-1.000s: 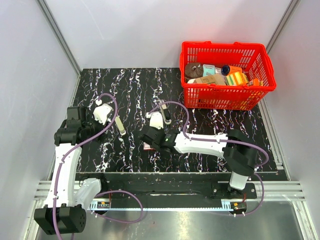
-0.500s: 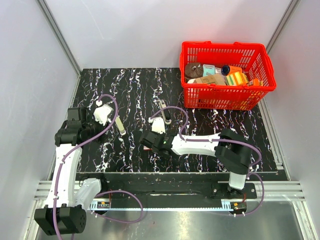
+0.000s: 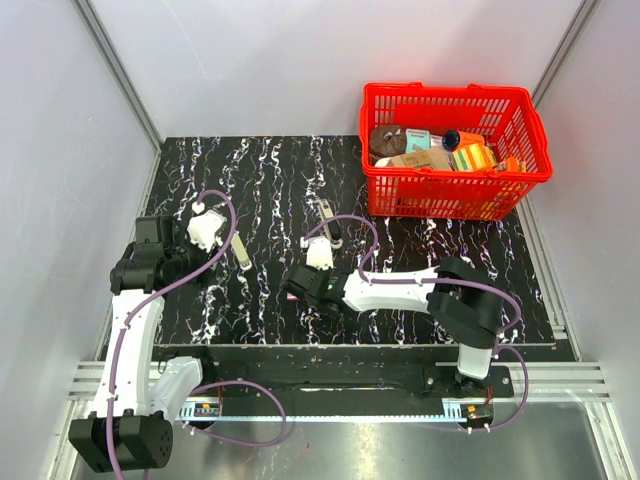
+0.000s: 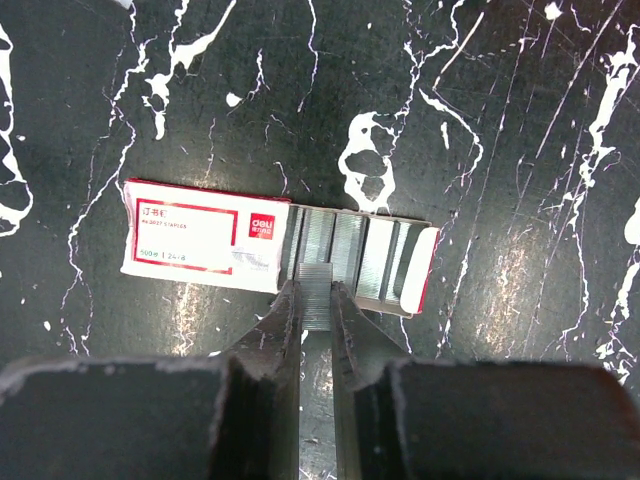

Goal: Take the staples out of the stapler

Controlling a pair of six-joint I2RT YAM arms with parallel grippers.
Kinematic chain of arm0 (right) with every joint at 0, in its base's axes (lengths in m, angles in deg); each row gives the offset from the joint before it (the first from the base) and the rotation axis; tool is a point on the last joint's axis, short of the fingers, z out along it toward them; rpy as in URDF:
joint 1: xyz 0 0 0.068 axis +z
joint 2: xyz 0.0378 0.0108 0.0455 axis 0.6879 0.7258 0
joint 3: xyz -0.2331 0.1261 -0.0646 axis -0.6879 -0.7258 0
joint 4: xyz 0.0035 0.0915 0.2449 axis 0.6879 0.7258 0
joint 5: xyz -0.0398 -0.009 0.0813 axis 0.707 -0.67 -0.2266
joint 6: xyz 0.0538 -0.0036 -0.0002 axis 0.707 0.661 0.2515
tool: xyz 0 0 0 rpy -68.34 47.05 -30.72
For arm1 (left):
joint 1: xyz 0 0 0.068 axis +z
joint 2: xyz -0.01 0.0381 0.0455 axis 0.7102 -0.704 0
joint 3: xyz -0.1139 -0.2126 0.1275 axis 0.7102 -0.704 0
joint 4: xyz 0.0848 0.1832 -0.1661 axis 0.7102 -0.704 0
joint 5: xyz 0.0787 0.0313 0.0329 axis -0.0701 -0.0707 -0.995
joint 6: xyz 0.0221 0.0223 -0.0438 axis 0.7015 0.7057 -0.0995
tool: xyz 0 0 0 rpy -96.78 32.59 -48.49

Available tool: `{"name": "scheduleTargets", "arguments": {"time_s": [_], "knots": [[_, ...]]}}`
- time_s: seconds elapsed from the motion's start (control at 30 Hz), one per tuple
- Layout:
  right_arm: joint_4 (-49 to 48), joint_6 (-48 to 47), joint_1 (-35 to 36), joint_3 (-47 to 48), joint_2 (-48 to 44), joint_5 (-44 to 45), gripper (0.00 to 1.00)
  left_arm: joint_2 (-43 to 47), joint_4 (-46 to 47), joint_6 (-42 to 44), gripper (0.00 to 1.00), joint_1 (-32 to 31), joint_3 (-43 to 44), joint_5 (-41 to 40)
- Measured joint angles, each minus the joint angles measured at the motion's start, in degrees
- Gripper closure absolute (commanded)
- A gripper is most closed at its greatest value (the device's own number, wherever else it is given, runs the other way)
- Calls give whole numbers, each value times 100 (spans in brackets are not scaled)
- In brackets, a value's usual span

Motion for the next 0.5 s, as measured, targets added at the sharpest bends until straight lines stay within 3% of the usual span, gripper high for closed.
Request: {"name": "scheduleTargets", "arguments": {"time_s": [0.5], "knots": [[-9,20,0,0,175,-2,96,13,0,0,38,0,-2,-2]]}}
